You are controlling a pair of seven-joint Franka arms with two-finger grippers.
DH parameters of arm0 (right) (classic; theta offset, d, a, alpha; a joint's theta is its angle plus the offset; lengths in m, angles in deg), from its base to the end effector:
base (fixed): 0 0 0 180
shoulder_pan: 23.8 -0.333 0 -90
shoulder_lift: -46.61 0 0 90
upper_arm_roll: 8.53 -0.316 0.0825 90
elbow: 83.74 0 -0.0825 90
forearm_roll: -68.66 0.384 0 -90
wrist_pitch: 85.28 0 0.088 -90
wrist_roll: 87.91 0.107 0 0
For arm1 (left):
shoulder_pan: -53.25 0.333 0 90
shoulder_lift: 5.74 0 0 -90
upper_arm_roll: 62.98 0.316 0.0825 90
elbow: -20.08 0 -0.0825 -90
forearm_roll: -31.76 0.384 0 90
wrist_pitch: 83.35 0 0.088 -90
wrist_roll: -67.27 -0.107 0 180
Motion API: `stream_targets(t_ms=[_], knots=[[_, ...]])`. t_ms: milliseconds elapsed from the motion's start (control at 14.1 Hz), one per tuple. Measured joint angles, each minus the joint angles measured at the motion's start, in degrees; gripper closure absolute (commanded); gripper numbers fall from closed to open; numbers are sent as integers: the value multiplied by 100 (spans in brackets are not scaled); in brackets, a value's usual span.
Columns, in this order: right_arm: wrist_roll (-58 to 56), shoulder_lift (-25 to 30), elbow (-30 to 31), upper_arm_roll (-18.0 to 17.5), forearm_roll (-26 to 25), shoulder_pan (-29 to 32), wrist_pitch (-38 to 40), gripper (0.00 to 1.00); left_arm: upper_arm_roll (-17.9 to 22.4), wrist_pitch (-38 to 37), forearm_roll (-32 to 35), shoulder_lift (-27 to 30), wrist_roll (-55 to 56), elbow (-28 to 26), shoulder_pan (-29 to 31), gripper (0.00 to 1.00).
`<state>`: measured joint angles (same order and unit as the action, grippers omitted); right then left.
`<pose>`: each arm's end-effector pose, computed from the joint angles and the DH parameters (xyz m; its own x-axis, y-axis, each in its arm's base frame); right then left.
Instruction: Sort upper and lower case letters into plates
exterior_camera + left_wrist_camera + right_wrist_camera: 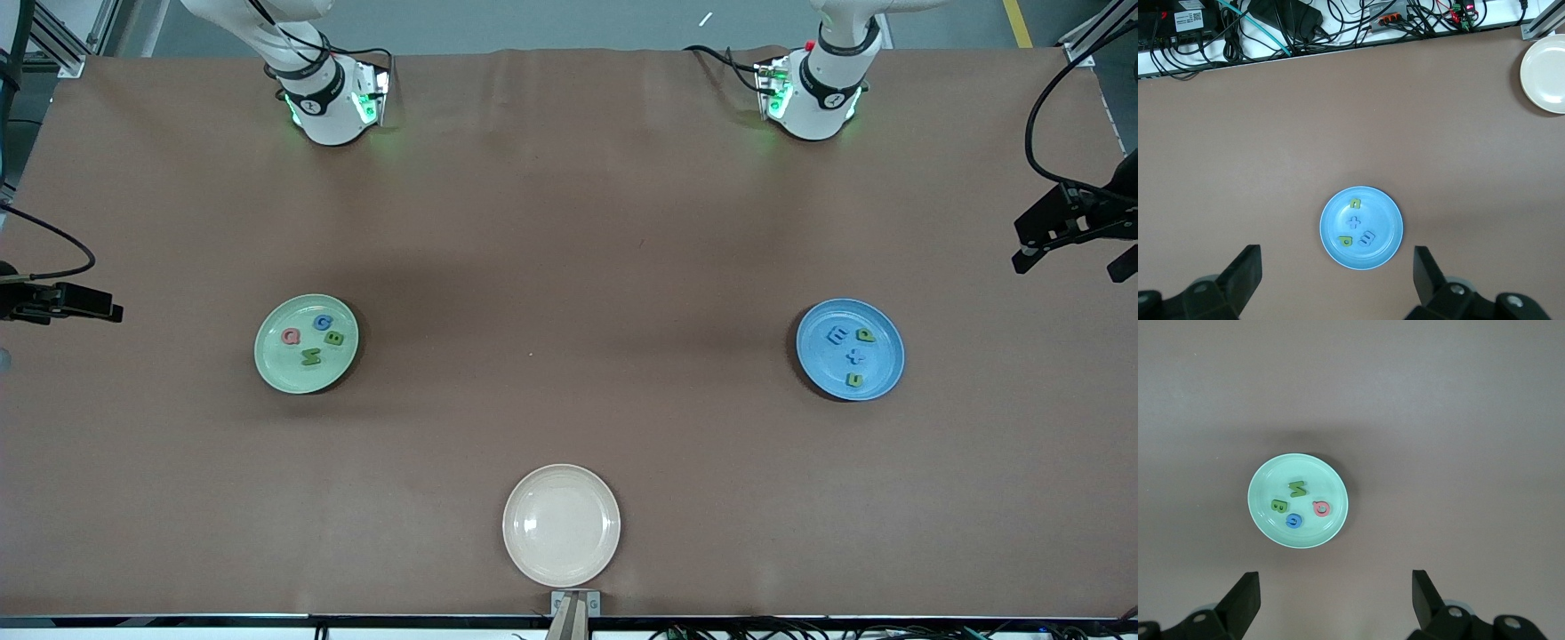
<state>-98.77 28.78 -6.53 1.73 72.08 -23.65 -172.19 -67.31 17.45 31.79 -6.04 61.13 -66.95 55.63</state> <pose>0.6297 -0.0919 0.5411 0.9910 0.0136 -0.1333 0.0096 -0.9995 -0.0306 0.5741 -0.0194 0.6653 0.9627 -0.1398 0.2316 -0.1378 -0.9901 -0.0250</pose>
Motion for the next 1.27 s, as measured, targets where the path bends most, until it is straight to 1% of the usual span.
stream_targets(t_ms=[354, 778, 990, 1273], knots=[[-13, -16, 2, 17, 9, 6, 34, 0, -14, -2, 0, -1, 0, -1, -8, 0], [-82, 61, 58, 7, -121, 0, 150, 0, -33, -2, 0, -2, 0, -1, -15, 0], [-88, 364, 299, -7, -122, -34, 179, 0, -45, -4, 0, -1, 0, -1, -22, 0], [-89, 1000, 709, -8, -166, -38, 217, 0, -44, -13, 0, -2, 0, -3, -21, 0]])
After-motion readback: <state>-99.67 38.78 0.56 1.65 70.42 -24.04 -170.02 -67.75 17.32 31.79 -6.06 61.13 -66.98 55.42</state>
